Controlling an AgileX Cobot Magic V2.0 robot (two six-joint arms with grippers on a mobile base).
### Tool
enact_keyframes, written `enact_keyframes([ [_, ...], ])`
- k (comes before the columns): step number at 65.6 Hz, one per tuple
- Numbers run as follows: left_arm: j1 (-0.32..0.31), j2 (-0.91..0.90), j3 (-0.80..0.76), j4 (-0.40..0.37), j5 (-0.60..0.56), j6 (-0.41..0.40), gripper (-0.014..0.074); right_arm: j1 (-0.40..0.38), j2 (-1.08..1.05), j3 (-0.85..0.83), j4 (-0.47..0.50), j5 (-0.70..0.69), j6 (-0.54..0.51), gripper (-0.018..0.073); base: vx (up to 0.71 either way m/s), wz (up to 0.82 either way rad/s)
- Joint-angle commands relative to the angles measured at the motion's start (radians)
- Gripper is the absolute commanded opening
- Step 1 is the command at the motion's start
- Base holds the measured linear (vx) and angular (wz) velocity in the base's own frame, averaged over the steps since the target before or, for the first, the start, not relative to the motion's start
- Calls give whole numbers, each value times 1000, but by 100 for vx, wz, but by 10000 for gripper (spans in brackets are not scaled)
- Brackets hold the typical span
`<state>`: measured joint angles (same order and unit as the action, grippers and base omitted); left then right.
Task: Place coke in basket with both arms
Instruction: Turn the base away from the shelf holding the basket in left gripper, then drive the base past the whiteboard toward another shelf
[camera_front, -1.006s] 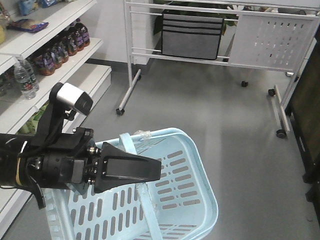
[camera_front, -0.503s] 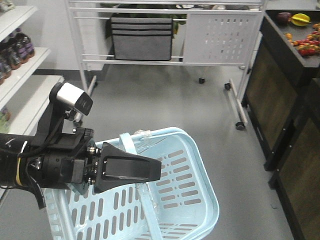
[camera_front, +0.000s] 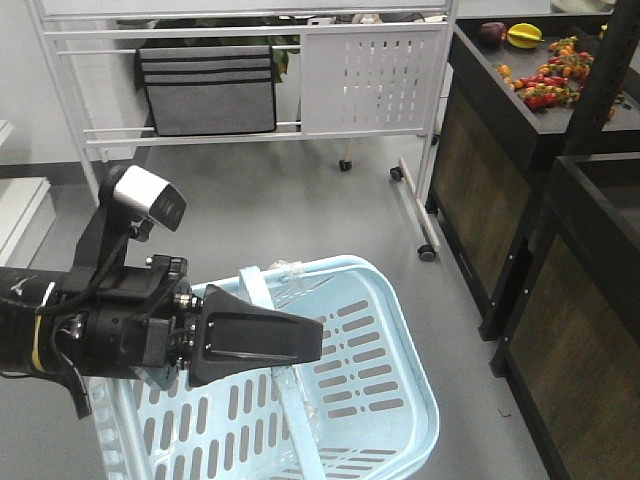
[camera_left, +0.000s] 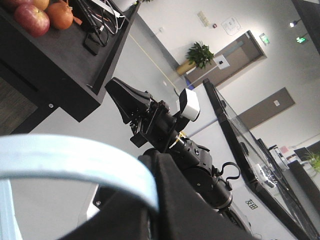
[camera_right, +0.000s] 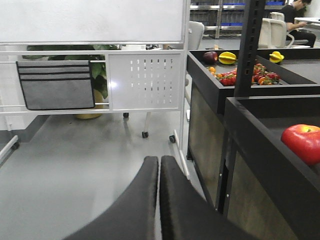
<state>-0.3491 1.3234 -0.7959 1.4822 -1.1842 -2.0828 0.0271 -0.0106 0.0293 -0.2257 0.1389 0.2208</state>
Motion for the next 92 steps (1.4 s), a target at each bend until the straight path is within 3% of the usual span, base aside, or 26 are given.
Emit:
enact_keyframes([
  [1,-2,-29,-25,-88,-197,7,-7,-5,-18,8,-15,-71,-3,-4,17,-17],
  [92,-2,-29,-25,-88,-197,7,-6,-5,-18,8,-14,-71,-3,-4,22,-1],
])
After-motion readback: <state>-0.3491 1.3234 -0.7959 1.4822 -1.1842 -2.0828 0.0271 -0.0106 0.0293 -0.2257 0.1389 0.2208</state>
